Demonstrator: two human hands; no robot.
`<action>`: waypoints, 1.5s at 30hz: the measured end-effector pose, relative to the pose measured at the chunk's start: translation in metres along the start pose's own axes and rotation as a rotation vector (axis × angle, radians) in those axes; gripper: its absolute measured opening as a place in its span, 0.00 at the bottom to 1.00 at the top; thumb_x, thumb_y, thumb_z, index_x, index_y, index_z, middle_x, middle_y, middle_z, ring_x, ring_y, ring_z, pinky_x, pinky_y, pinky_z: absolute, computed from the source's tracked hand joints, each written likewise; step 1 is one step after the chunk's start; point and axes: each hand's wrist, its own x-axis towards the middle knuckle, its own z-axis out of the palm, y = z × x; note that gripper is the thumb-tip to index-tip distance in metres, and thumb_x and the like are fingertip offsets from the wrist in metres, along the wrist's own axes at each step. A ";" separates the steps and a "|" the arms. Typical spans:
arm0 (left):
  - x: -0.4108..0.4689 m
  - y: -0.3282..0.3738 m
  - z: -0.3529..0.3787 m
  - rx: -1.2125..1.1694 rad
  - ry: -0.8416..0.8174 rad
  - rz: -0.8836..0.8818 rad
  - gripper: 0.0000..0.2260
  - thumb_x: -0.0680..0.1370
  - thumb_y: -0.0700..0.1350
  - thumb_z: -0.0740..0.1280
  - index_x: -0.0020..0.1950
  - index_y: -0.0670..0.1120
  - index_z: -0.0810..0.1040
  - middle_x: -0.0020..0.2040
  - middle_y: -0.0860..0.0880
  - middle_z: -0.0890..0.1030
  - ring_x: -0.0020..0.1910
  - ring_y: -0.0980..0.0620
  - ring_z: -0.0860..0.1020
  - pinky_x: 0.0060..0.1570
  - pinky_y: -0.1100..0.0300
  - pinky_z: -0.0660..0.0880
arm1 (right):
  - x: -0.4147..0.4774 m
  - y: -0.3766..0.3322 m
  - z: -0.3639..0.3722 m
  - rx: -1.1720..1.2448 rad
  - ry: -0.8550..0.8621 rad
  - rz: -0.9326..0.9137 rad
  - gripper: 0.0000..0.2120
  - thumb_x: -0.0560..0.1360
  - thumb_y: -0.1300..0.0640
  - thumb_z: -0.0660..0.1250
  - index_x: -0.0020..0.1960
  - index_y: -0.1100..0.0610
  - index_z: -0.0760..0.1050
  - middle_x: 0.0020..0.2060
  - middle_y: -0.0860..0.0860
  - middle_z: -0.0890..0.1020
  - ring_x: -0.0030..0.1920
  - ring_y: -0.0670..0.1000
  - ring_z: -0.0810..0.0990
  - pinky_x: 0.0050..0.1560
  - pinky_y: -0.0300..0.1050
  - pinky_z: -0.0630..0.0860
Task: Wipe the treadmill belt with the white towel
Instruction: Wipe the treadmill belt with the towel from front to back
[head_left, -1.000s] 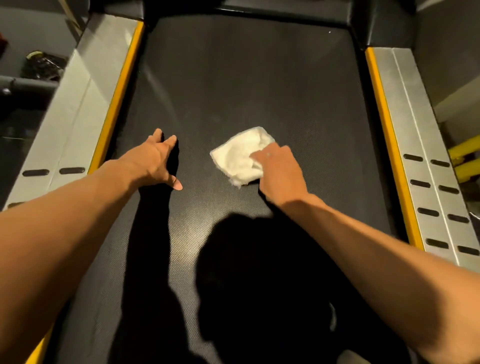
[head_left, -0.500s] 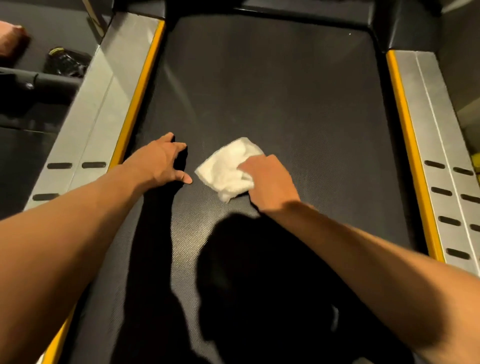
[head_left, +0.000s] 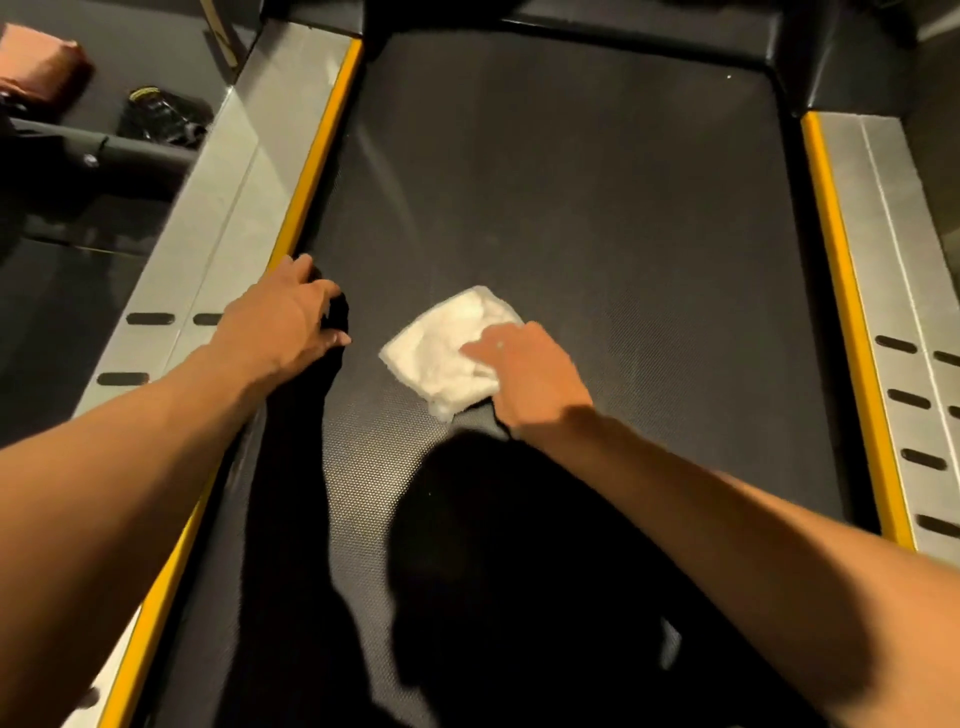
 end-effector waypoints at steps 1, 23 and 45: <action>-0.001 -0.002 0.001 0.012 0.021 -0.028 0.28 0.73 0.55 0.72 0.68 0.44 0.72 0.63 0.39 0.69 0.64 0.39 0.68 0.61 0.40 0.72 | -0.007 -0.011 0.003 0.019 -0.089 -0.056 0.22 0.72 0.59 0.60 0.65 0.46 0.73 0.64 0.50 0.74 0.64 0.55 0.71 0.62 0.52 0.71; -0.028 -0.025 -0.008 -0.054 -0.079 -0.214 0.30 0.76 0.38 0.65 0.75 0.41 0.58 0.66 0.37 0.69 0.63 0.36 0.71 0.61 0.45 0.70 | 0.036 -0.025 -0.015 0.090 0.258 0.050 0.25 0.69 0.68 0.59 0.63 0.52 0.74 0.58 0.54 0.77 0.57 0.60 0.73 0.48 0.48 0.71; -0.038 -0.027 0.003 -0.091 -0.008 -0.220 0.33 0.78 0.38 0.60 0.80 0.47 0.49 0.80 0.47 0.50 0.77 0.44 0.56 0.71 0.49 0.60 | 0.023 -0.061 0.009 0.159 0.131 -0.165 0.28 0.72 0.69 0.58 0.67 0.49 0.72 0.63 0.49 0.75 0.61 0.56 0.69 0.59 0.52 0.71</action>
